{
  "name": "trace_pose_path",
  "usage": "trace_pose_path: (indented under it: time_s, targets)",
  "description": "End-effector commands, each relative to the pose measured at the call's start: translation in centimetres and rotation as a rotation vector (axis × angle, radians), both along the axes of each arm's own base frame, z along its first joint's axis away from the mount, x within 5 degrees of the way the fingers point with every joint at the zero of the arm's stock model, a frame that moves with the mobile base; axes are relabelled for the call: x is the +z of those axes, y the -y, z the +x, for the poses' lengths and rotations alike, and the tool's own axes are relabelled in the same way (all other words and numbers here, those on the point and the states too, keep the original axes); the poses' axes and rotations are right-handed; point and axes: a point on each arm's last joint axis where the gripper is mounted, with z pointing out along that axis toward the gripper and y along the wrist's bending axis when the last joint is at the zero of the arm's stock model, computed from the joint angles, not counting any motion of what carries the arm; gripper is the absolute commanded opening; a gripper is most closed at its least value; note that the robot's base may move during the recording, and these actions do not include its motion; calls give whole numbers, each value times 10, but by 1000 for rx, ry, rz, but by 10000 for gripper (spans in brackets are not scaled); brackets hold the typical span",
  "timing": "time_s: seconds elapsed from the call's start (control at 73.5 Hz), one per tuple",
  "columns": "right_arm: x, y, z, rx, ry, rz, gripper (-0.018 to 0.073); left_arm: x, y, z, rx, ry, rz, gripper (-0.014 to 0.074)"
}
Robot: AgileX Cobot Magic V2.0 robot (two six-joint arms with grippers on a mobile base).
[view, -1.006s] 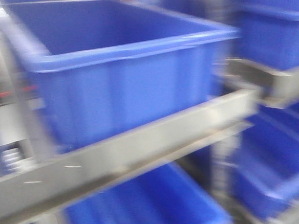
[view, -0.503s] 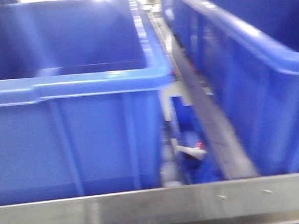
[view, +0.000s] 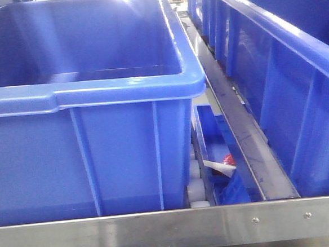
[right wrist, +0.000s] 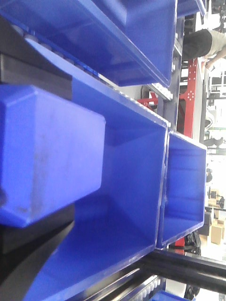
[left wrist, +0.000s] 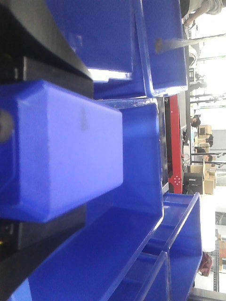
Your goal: Pick and sort blue part to right shelf
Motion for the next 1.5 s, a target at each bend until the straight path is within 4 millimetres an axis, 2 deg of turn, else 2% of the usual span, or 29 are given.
trace_pose_path:
  time_s: [0.0,0.49,0.626,0.694,0.789,0.898,1.088,1.238,1.482]
  targets:
    - [16,-1,0,8,96,-10,287,15,-2,-8,-20,125,-27,315]
    - [16,-1,0,8,96,-10,287,15,-1,-8,-21,125,-29,315]
    - [16,-1,0,8,96,-10,287,22,1,-5,-31,149,-31,315]
    - [16,-1,0,8,96,-10,287,32,5,4,-40,111,-32,315]
    - [16,-1,0,8,96,-10,287,47,15,28,-49,26,-15,315]
    - [16,-1,0,8,96,-10,287,61,31,67,-56,-96,14,315]
    - [16,-1,0,8,96,-10,287,70,61,139,-77,-290,14,315]
    - [16,-1,0,8,96,-10,287,61,83,194,-80,-383,46,315]
    - [16,-1,0,8,96,-10,287,18,110,266,-70,-579,111,315]
